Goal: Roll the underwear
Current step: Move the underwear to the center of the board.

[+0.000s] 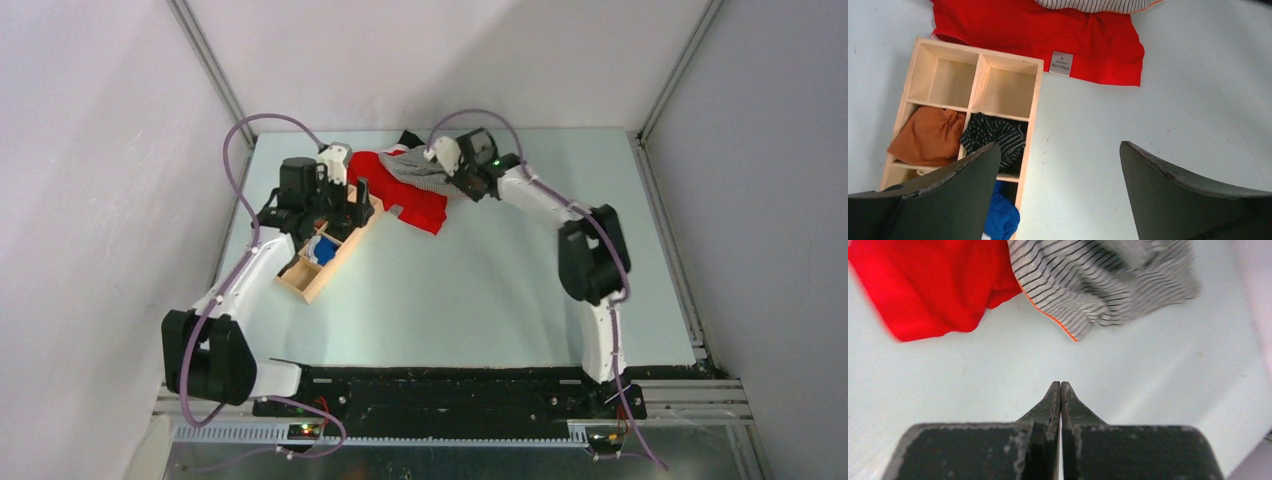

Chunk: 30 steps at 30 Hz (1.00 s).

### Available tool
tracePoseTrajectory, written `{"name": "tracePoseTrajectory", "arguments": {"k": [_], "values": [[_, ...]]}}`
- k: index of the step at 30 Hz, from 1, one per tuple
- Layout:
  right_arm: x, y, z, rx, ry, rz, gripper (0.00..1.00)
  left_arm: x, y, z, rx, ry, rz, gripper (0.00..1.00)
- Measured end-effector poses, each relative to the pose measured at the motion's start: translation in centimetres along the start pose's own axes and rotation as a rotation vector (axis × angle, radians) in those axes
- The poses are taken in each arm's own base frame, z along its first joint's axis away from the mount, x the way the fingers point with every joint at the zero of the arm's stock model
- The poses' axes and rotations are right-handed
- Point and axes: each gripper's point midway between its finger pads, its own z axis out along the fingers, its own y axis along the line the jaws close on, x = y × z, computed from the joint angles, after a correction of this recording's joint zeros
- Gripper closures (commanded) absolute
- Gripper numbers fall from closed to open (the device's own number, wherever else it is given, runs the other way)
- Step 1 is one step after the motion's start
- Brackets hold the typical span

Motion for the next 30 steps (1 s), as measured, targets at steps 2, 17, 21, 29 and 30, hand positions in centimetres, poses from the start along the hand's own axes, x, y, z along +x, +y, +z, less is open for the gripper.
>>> {"name": "tracePoseTrajectory", "arguments": {"k": [2,17,21,29,30], "values": [[-2.3,-1.1,-4.3,0.013,-0.066,0.015,1.00,-0.3,0.0,0.4,0.008,0.003,0.008,0.07],[-4.2,-2.2,-12.0,-0.056,-0.185,0.335,0.23,-1.9,-2.3,2.0,0.095,0.034,0.057,0.01],[1.8,-1.0,-2.9,-0.143,0.016,0.533,0.41,-2.5,-2.1,1.8,0.064,0.066,-0.015,0.03],[0.9,-2.4,1.3,-0.169,0.006,0.665,0.44,0.4,-2.0,0.5,0.054,0.202,-0.041,0.04],[-0.1,-2.8,1.4,-0.164,-0.022,0.663,0.44,0.6,-2.0,0.3,0.052,0.212,-0.041,0.04]]}}
